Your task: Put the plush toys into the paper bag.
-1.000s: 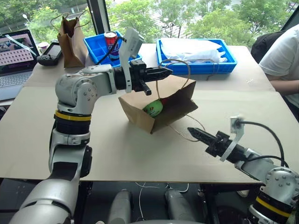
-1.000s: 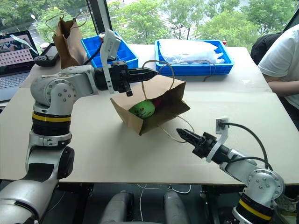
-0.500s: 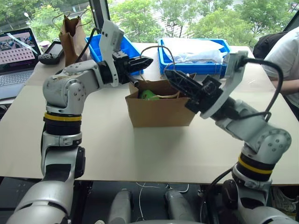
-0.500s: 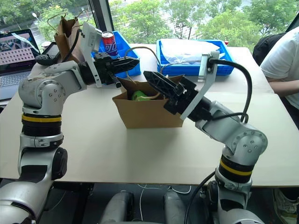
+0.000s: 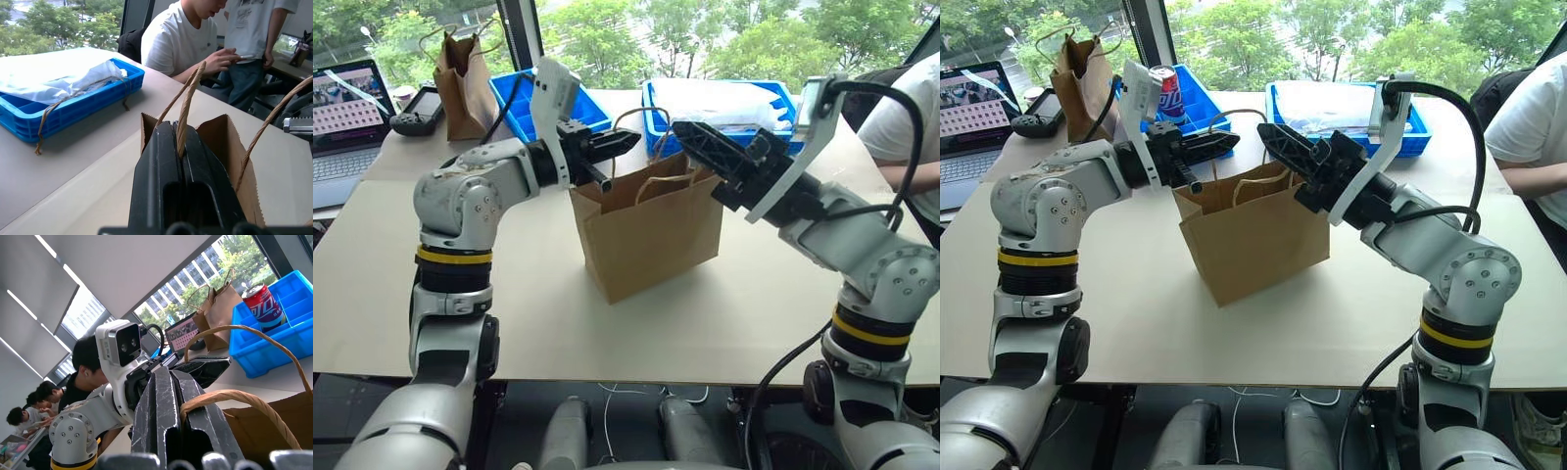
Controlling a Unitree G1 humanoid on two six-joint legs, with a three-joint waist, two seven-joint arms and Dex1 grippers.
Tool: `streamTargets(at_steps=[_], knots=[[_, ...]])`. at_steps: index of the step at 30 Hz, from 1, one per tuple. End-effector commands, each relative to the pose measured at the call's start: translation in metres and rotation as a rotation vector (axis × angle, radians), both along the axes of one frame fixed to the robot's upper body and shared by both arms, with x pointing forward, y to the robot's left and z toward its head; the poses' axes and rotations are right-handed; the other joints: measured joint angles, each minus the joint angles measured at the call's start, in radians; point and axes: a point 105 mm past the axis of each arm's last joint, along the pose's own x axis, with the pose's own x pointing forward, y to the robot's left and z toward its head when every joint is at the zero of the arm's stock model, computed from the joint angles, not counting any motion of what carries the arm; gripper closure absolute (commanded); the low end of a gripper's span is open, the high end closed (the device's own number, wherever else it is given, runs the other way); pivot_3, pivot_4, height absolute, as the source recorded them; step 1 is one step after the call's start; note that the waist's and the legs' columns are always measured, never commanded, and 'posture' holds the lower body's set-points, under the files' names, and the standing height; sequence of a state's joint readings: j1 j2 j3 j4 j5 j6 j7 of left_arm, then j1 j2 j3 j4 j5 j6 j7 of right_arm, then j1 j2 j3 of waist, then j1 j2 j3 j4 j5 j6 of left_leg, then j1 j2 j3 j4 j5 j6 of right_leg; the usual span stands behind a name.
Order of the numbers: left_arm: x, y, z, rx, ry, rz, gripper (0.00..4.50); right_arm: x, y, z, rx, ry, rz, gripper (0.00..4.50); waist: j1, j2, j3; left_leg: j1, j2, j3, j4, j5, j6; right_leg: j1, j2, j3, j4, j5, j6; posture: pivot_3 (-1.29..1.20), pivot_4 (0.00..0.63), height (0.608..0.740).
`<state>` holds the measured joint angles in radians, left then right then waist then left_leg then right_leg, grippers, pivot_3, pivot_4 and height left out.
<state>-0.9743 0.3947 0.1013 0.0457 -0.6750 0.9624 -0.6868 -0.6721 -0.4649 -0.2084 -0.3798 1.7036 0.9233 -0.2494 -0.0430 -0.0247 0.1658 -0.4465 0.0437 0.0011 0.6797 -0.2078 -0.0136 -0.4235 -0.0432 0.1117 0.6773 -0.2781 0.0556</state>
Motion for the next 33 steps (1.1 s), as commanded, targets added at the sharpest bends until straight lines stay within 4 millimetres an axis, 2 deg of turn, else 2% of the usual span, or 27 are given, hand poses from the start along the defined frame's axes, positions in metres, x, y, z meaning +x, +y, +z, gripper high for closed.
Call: streamTargets(at_steps=[1, 3, 5, 7, 8, 9, 13, 15, 16, 17, 22, 25, 30, 33], knots=[[-0.012, -0.002, 0.015, -0.011, -0.057, -0.051, 4.5, -0.009, -0.007, -0.001, -0.032, -0.013, -0.01, 4.48, 0.0, 0.0, 0.0, 0.0, 0.0, 0.0, 0.0, 0.0, 0.0, 0.0, 0.0, 0.0, 0.0, 0.0, 0.0, 0.0, 0.15, 0.702], [-0.014, -0.002, 0.014, -0.012, -0.046, -0.073, 3.91, -0.01, -0.013, -0.009, -0.075, 0.006, -0.029, 4.5, 0.001, 0.0, 0.0, 0.0, 0.0, 0.0, 0.0, 0.0, 0.0, 0.0, 0.0, 0.0, -0.001, 0.0, 0.0, 0.0, 0.15, 0.702], [-0.016, 0.0, 0.014, -0.016, -0.036, -0.09, 3.32, -0.011, -0.018, -0.013, -0.098, 0.017, -0.037, 3.89, 0.001, 0.0, 0.0, 0.0, 0.0, 0.0, 0.0, 0.0, 0.0, 0.0, 0.0, 0.0, -0.001, 0.0, 0.0, 0.0, 0.15, 0.702], [-0.02, 0.003, 0.015, -0.005, -0.037, -0.112, 2.38, -0.016, -0.023, -0.014, -0.119, 0.021, -0.034, 3.1, 0.0, 0.0, 0.0, 0.0, 0.0, 0.0, 0.0, 0.0, 0.0, 0.0, 0.0, 0.0, -0.001, 0.0, 0.0, 0.0, 0.15, 0.702], [-0.021, 0.005, 0.015, 0.003, -0.038, -0.121, 2.24, -0.017, -0.025, -0.014, -0.129, 0.023, -0.033, 2.93, -0.002, 0.0, 0.0, 0.0, 0.0, 0.0, 0.0, 0.0, 0.0, 0.0, 0.0, 0.0, -0.001, 0.0, 0.0, 0.0, 0.15, 0.702], [-0.022, 0.007, 0.016, 0.006, -0.039, -0.126, 1.91, -0.019, -0.027, -0.014, -0.138, 0.023, -0.03, 2.55, -0.002, 0.0, 0.0, 0.0, 0.0, 0.0, 0.0, 0.0, 0.0, 0.0, 0.0, 0.0, -0.001, 0.0, 0.0, 0.0, 0.15, 0.702], [-0.023, 0.023, 0.016, 0.041, -0.046, -0.125, 0.62, -0.031, -0.032, -0.011, -0.178, 0.019, 0.013, 1.28, -0.003, 0.0, 0.0, 0.0, 0.0, 0.001, -0.001, 0.0, 0.0, 0.0, 0.0, 0.001, -0.002, 0.0, 0.0, 0.0, 0.15, 0.702], [-0.019, 0.038, 0.009, 0.115, -0.064, -0.09, 0.0, -0.035, -0.036, -0.01, -0.213, 0.016, 0.024, 0.58, -0.001, 0.0, 0.0, 0.0, 0.0, 0.0, 0.0, 0.0, 0.001, 0.001, 0.0, 0.0, -0.002, 0.0, 0.0, 0.0, 0.15, 0.702], [-0.017, 0.043, 0.007, 0.131, -0.065, -0.078, 0.0, -0.036, -0.038, -0.01, -0.226, 0.015, 0.027, 0.2, -0.002, 0.0, 0.0, 0.0, 0.0, 0.0, -0.001, 0.0, 0.001, 0.001, 0.0, 0.0, -0.003, 0.0, 0.0, 0.0, 0.15, 0.702], [-0.017, 0.046, 0.006, 0.138, -0.066, -0.074, 0.0, -0.037, -0.039, -0.01, -0.234, 0.015, 0.029, 0.02, -0.001, 0.0, 0.0, 0.0, 0.0, 0.001, -0.001, 0.0, 0.001, 0.001, 0.0, 0.0, -0.003, 0.0, 0.0, 0.0, 0.15, 0.702], [-0.016, 0.063, 0.011, 0.15, -0.127, -0.05, 0.0, -0.046, -0.053, -0.013, -0.303, 0.025, 0.043, 0.02, 0.006, -0.001, 0.001, 0.0, 0.0, 0.0, 0.0, 0.0, 0.001, 0.002, 0.0, 0.0, -0.005, 0.0, 0.0, 0.0, 0.15, 0.702], [-0.028, 0.074, 0.009, 0.158, -0.166, -0.11, 0.0, -0.059, -0.059, -0.022, -0.381, 0.035, 0.086, 0.02, 0.009, -0.001, 0.001, -0.002, 0.0, 0.0, -0.001, 0.0, 0.001, 0.002, 0.0, 0.0, -0.007, 0.0, 0.0, 0.0, 0.15, 0.702], [-0.039, 0.102, -0.011, 0.214, -0.201, -0.124, 0.0, -0.07, -0.083, -0.036, -0.485, 0.068, 0.057, 0.02, 0.006, -0.001, 0.001, -0.001, 0.001, 0.001, -0.002, 0.0, 0.001, 0.002, 0.0, 0.0, -0.008, 0.0, 0.0, 0.0, 0.15, 0.702], [-0.04, 0.128, -0.031, 0.236, -0.19, -0.065, 0.0, -0.081, -0.094, -0.049, -0.56, 0.101, 0.055, 0.02, 0.006, -0.002, 0.001, 0.0, 0.002, 0.001, -0.001, 0.0, 0.002, 0.003, 0.0, 0.0, -0.007, 0.0, -0.001, 0.0, 0.15, 0.702]])
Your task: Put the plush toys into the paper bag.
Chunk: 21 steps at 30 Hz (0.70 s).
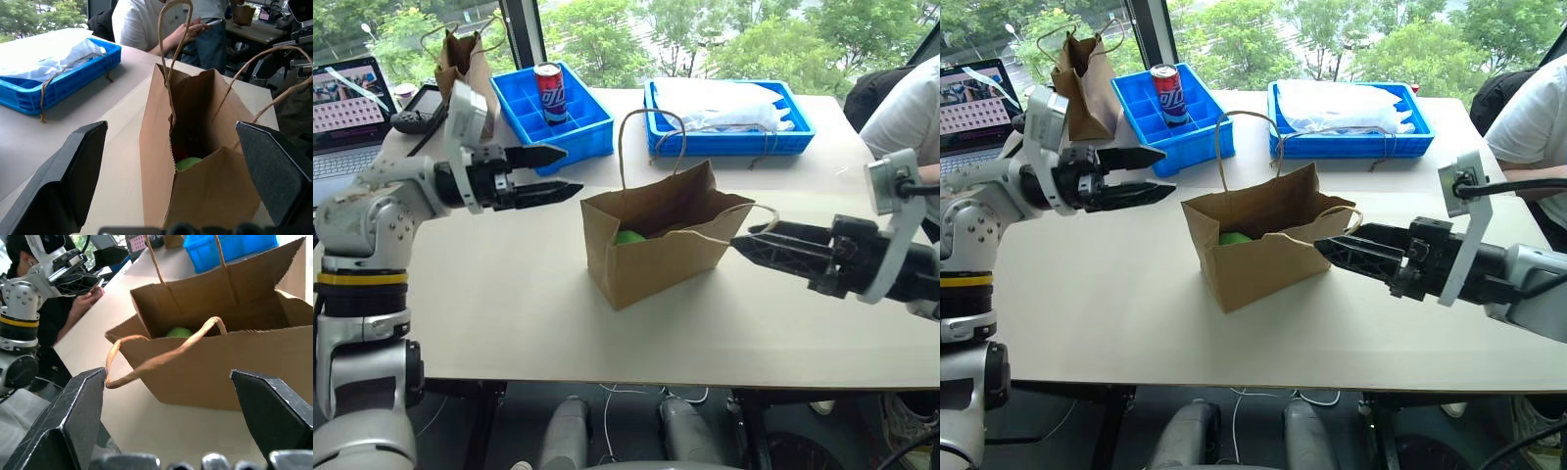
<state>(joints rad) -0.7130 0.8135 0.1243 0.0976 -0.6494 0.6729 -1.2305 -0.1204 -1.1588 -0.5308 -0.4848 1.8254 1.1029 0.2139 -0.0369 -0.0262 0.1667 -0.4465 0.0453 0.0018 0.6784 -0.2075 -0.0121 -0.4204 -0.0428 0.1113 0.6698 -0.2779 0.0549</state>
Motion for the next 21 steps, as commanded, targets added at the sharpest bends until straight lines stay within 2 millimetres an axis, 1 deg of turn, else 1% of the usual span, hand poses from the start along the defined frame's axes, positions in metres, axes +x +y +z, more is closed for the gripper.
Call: streamTargets(at_steps=[1, 3, 5, 7, 11, 14, 17, 20, 21], knots=[[-0.006, 0.028, -0.003, 0.027, -0.084, 0.05, 0.0, -0.015, -0.009, -0.004, -0.095, -0.026, 0.015, 0.02, 0.0, 0.0, 0.0, 0.0, 0.0, 0.0, 0.0, 0.0, 0.0, 0.0, 0.0, 0.0, 0.0, 0.0, 0.0, 0.0, 0.15, 0.702], [-0.01, 0.035, -0.007, -0.004, -0.066, 0.052, 0.0, -0.018, -0.012, -0.012, -0.141, -0.03, 0.005, 0.02, 0.001, 0.0, 0.0, 0.001, 0.0, 0.0, 0.0, 0.0, 0.0, 0.0, 0.0, 0.0, 0.0, 0.0, 0.0, 0.0, 0.15, 0.702], [-0.014, 0.041, -0.012, -0.021, -0.047, 0.052, 0.0, -0.015, -0.012, -0.021, -0.193, -0.061, -0.016, 0.02, 0.001, -0.001, 0.0, 0.0, 0.0, 0.0, 0.0, 0.0, 0.0, 0.0, 0.0, 0.0, 0.0, 0.0, 0.0, 0.0, 0.15, 0.702], [-0.018, 0.044, -0.02, -0.015, -0.034, 0.054, 0.0, -0.013, -0.006, -0.027, -0.214, -0.086, -0.013, 0.02, 0.0, -0.001, 0.0, 0.0, 0.0, 0.0, 0.0, 0.0, 0.0, 0.0, 0.0, 0.0, 0.0, 0.0, 0.0, 0.0, 0.15, 0.702], [-0.023, 0.047, -0.032, -0.02, -0.012, 0.069, 0.0, -0.018, 0.009, -0.044, -0.284, -0.098, 0.04, 0.02, -0.001, -0.001, 0.0, 0.0, 0.0, 0.0, 0.0, 0.0, 0.0, 0.0, 0.0, 0.0, 0.0, 0.0, 0.0, 0.0, 0.15, 0.702], [-0.026, 0.048, -0.04, -0.011, -0.001, 0.084, 0.0, -0.021, 0.017, -0.048, -0.282, -0.102, 0.073, 0.02, 0.0, -0.001, 0.0, 0.0, 0.0, 0.0, 0.0, 0.0, 0.0, 0.0, 0.0, 0.0, 0.0, 0.0, 0.0, 0.0, 0.15, 0.702], [-0.03, 0.05, -0.041, 0.004, -0.006, 0.087, 0.0, -0.018, 0.02, -0.048, -0.289, -0.119, 0.085, 0.71, 0.0, -0.001, 0.0, 0.0, 0.0, 0.0, 0.0, 0.0, 0.0, 0.0, 0.0, 0.0, 0.0, 0.0, 0.0, 0.0, 0.15, 0.702], [-0.03, 0.05, -0.037, 0.0, -0.027, 0.093, 0.0, -0.016, 0.026, -0.046, -0.296, -0.143, 0.098, 1.65, 0.0, -0.001, 0.0, 0.0, 0.001, 0.0, 0.0, 0.0, 0.0, 0.0, 0.0, -0.001, 0.0, 0.0, 0.0, 0.0, 0.15, 0.702], [-0.029, 0.049, -0.035, -0.003, -0.035, 0.093, 0.0, -0.015, 0.028, -0.046, -0.293, -0.152, 0.103, 2.09, 0.0, -0.001, 0.0, 0.0, 0.001, 0.0, 0.0, 0.0, 0.0, 0.0, 0.0, -0.001, 0.0, 0.0, 0.0, 0.0, 0.15, 0.702]])
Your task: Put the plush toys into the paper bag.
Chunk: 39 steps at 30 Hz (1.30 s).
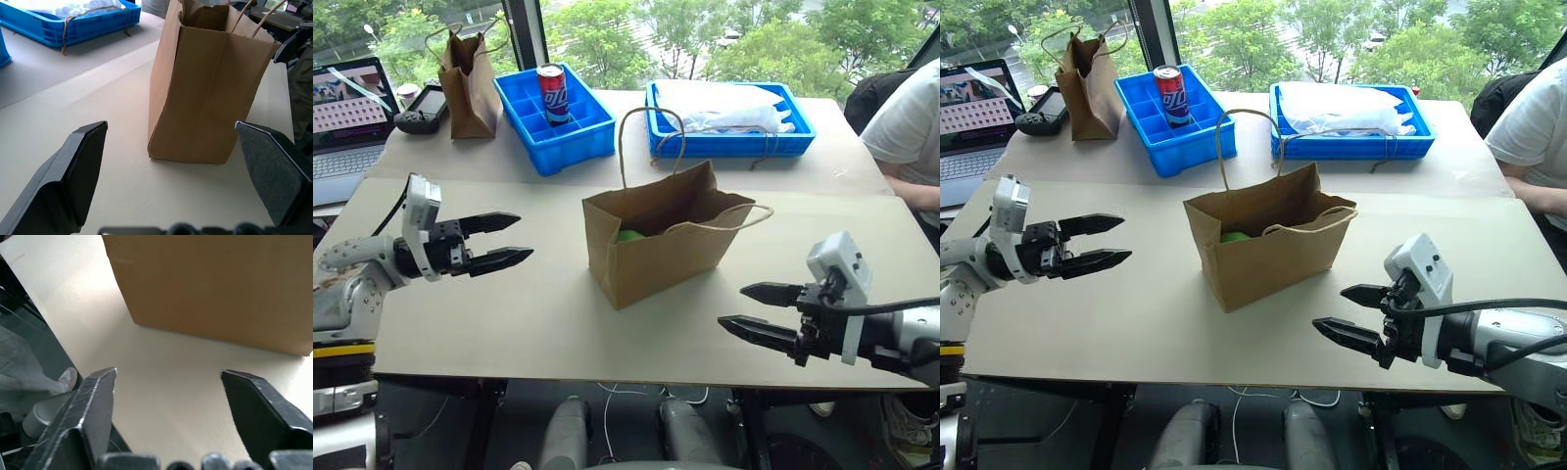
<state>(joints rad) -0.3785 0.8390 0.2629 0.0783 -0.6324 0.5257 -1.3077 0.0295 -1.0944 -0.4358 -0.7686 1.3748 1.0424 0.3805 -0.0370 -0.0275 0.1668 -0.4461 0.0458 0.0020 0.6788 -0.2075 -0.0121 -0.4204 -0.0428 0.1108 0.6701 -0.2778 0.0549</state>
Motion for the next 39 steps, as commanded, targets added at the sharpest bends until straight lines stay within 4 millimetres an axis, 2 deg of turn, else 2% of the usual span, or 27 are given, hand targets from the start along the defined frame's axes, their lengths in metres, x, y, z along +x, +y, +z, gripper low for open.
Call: streamTargets(at_steps=[1, 3, 7, 10, 16, 19, 26, 30, 34, 39], knots=[[-0.001, 0.0, 0.023, -0.007, -0.108, -0.002, 0.0, 0.004, 0.012, 0.008, 0.008, -0.077, 0.03, 2.45, 0.0, 0.0, 0.0, 0.0, 0.0, 0.0, 0.0, 0.0, 0.0, 0.0, 0.0, 0.0, 0.0, 0.0, 0.0, 0.0, 0.15, 0.702], [0.001, -0.012, 0.021, -0.001, -0.121, -0.031, 0.0, 0.009, 0.021, 0.006, 0.016, -0.103, 0.029, 3.11, 0.0, 0.0, 0.0, 0.0, 0.0, 0.0, 0.0, 0.0, 0.0, 0.0, 0.0, 0.0, 0.0, 0.0, 0.0, 0.0, 0.15, 0.702], [0.001, -0.042, 0.019, -0.038, -0.111, -0.104, 0.0, 0.033, 0.046, 0.005, 0.068, -0.205, -0.028, 4.45, -0.001, -0.001, -0.001, 0.0, 0.0, 0.0, 0.0, 0.0, 0.0, 0.0, 0.0, 0.0, 0.001, 0.0, 0.0, 0.0, 0.15, 0.702], [0.004, -0.054, 0.017, -0.037, -0.121, -0.126, 0.0, 0.05, 0.064, 0.004, 0.118, -0.257, -0.085, 4.45, -0.005, -0.001, -0.001, 0.0, 0.0, 0.0, 0.001, 0.0, 0.0, -0.002, 0.0, 0.001, 0.002, 0.0, 0.0, 0.0, 0.15, 0.702], [0.01, -0.061, 0.02, -0.047, -0.119, -0.149, 0.0, 0.064, 0.086, 0.007, 0.206, -0.303, -0.125, 4.45, -0.005, -0.002, -0.001, 0.0, 0.0, 0.0, 0.0, 0.0, 0.0, -0.002, 0.001, 0.0, 0.003, 0.0, 0.0, 0.0, 0.15, 0.702], [0.007, -0.074, 0.02, -0.058, -0.113, -0.201, 0.0, 0.074, 0.097, 0.007, 0.245, -0.329, -0.15, 4.45, -0.005, -0.002, -0.001, 0.0, 0.0, 0.0, 0.001, 0.0, 0.0, -0.001, 0.001, -0.001, 0.003, 0.0, 0.0, 0.0, 0.15, 0.702], [0.003, -0.104, 0.017, -0.106, -0.097, -0.276, 0.0, 0.095, 0.101, 0.004, 0.277, -0.377, -0.219, 4.45, -0.004, -0.001, -0.001, 0.0, 0.0, -0.001, 0.001, 0.0, 0.0, -0.002, 0.0, -0.001, 0.004, 0.0, 0.0, 0.0, 0.15, 0.702], [0.002, -0.112, 0.01, -0.104, -0.09, -0.281, 0.0, 0.098, 0.102, 0.002, 0.282, -0.386, -0.225, 4.45, -0.006, -0.001, -0.001, 0.0, 0.0, -0.001, 0.001, 0.0, 0.0, -0.002, 0.001, -0.001, 0.005, 0.0, 0.0, 0.0, 0.15, 0.702], [0.005, -0.104, 0.017, -0.107, -0.096, -0.251, 0.0, 0.094, 0.101, -0.004, 0.273, -0.376, -0.218, 4.45, -0.008, -0.001, -0.001, 0.001, 0.0, -0.001, 0.001, 0.0, 0.0, -0.003, 0.001, -0.001, 0.007, 0.0, 0.0, 0.0, 0.15, 0.702], [-0.01, -0.064, 0.029, -0.06, -0.035, -0.256, 0.0, 0.079, 0.093, -0.006, 0.256, -0.362, -0.198, 4.45, -0.012, -0.001, -0.001, 0.001, 0.0, -0.001, 0.001, 0.0, 0.0, -0.003, 0.001, -0.002, 0.008, 0.0, 0.0, 0.0, 0.15, 0.702]])
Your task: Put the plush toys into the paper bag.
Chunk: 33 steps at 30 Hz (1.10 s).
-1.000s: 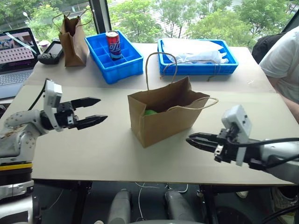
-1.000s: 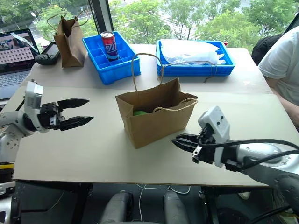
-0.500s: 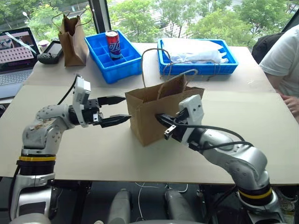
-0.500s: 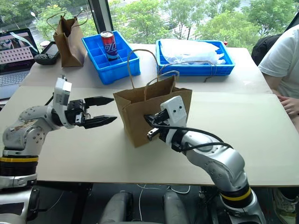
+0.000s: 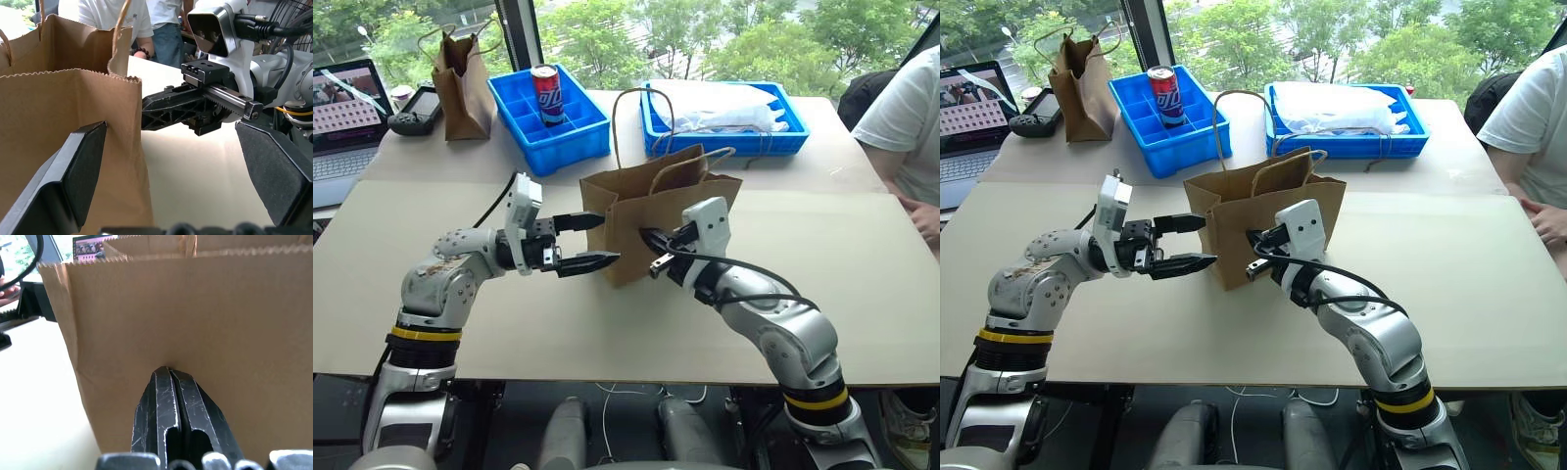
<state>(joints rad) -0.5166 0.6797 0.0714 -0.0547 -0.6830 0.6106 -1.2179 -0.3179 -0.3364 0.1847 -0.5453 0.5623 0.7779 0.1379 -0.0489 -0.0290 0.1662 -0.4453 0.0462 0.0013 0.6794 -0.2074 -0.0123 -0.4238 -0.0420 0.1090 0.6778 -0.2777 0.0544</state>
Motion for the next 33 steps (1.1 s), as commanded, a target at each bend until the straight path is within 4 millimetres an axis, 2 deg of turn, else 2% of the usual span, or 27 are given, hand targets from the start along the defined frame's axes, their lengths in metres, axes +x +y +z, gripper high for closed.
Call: streamTargets(at_steps=[1, 4, 6, 12, 14, 24, 33], knots=[[-0.012, 0.032, 0.026, 0.01, -0.025, 0.0, 0.0, -0.014, -0.005, 0.015, -0.003, -0.052, 0.029, 4.45, -0.001, 0.0, 0.0, 0.0, 0.0, 0.0, 0.0, 0.0, 0.0, 0.0, 0.0, 0.0, 0.0, 0.0, 0.0, 0.0, 0.15, 0.702], [0.006, 0.06, 0.036, -0.003, -0.069, 0.131, 0.0, -0.019, -0.008, 0.012, -0.025, -0.036, 0.039, 4.45, 0.004, 0.0, 0.0, 0.001, 0.001, 0.0, 0.0, 0.0, 0.0, 0.001, 0.0, -0.002, 0.0, 0.0, -0.001, 0.0, 0.15, 0.702], [0.022, 0.065, 0.039, -0.035, -0.102, 0.205, 0.0, -0.02, -0.009, 0.01, -0.038, -0.029, 0.041, 4.45, 0.013, 0.0, 0.0, 0.003, 0.001, 0.0, 0.0, 0.0, 0.0, 0.003, 0.0, -0.003, 0.0, -0.001, -0.001, 0.0, 0.15, 0.702], [0.046, 0.049, 0.024, -0.057, -0.148, 0.215, 0.0, -0.017, -0.011, 0.013, -0.078, -0.04, 0.049, 4.45, 0.022, 0.0, 0.0, 0.0, 0.0, 0.0, 0.001, 0.0, 0.0, 0.002, -0.001, -0.003, -0.001, 0.0, -0.001, 0.0, 0.15, 0.702], [0.052, 0.036, 0.021, -0.077, -0.142, 0.183, 0.0, -0.016, -0.012, 0.015, -0.088, -0.046, 0.047, 4.45, 0.022, 0.0, 0.0, 0.0, 0.0, 0.0, 0.001, 0.0, 0.0, 0.001, -0.001, -0.003, 0.0, 0.0, -0.001, 0.0, 0.15, 0.702], [0.062, -0.002, 0.014, -0.103, -0.103, 0.021, 0.0, -0.006, -0.017, 0.025, -0.105, -0.103, -0.008, 4.45, 0.013, 0.0, 0.0, 0.0, 0.0, -0.001, 0.001, 0.0, 0.0, 0.001, -0.001, -0.004, 0.001, 0.0, -0.001, 0.0, 0.15, 0.702], [0.043, -0.019, 0.005, -0.079, -0.002, -0.173, 0.0, 0.007, -0.012, 0.025, -0.119, -0.131, -0.017, 4.45, 0.004, 0.0, 0.0, 0.0, 0.0, -0.001, 0.001, 0.0, 0.0, 0.001, 0.0, -0.004, 0.001, 0.0, -0.001, 0.0, 0.15, 0.702]])
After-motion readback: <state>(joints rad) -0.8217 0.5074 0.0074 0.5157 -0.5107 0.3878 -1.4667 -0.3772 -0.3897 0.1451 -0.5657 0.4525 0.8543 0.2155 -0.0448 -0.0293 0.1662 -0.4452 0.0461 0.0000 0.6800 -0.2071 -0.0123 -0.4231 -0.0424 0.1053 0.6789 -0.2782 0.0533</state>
